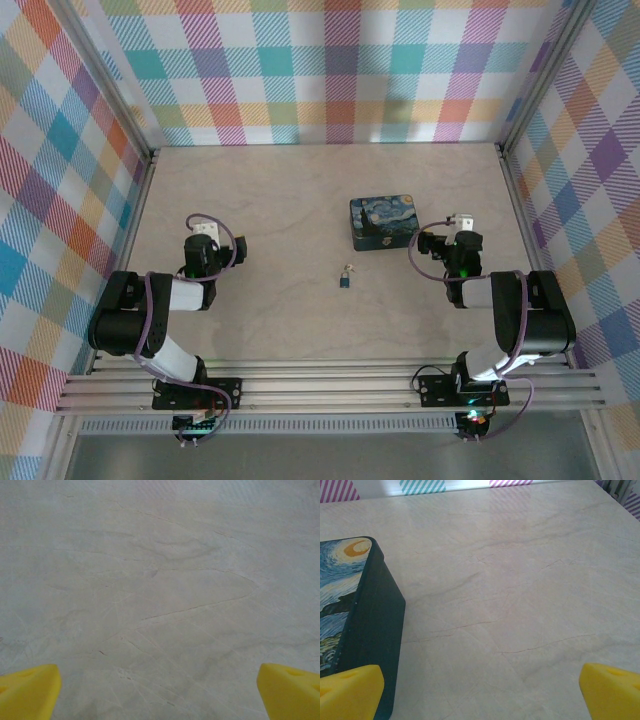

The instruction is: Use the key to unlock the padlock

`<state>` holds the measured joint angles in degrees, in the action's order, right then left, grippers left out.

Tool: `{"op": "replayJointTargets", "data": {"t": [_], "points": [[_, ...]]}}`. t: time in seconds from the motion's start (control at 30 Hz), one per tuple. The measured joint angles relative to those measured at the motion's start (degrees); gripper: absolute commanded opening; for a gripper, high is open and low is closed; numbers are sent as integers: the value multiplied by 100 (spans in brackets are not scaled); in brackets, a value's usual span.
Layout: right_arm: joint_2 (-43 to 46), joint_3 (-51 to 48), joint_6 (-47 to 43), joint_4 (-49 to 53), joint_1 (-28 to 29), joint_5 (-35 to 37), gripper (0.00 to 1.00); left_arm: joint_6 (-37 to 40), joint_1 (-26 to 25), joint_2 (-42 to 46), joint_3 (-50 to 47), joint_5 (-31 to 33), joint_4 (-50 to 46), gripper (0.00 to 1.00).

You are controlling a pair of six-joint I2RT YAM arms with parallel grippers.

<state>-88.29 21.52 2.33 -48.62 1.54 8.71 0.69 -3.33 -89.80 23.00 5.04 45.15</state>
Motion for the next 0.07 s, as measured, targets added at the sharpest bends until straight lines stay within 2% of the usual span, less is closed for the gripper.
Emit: {"op": "replayJointTargets", "data": {"t": [0.07], "points": [[0, 0, 0, 0, 0, 0, 100, 9, 0, 0, 13, 2, 2, 100]]}}
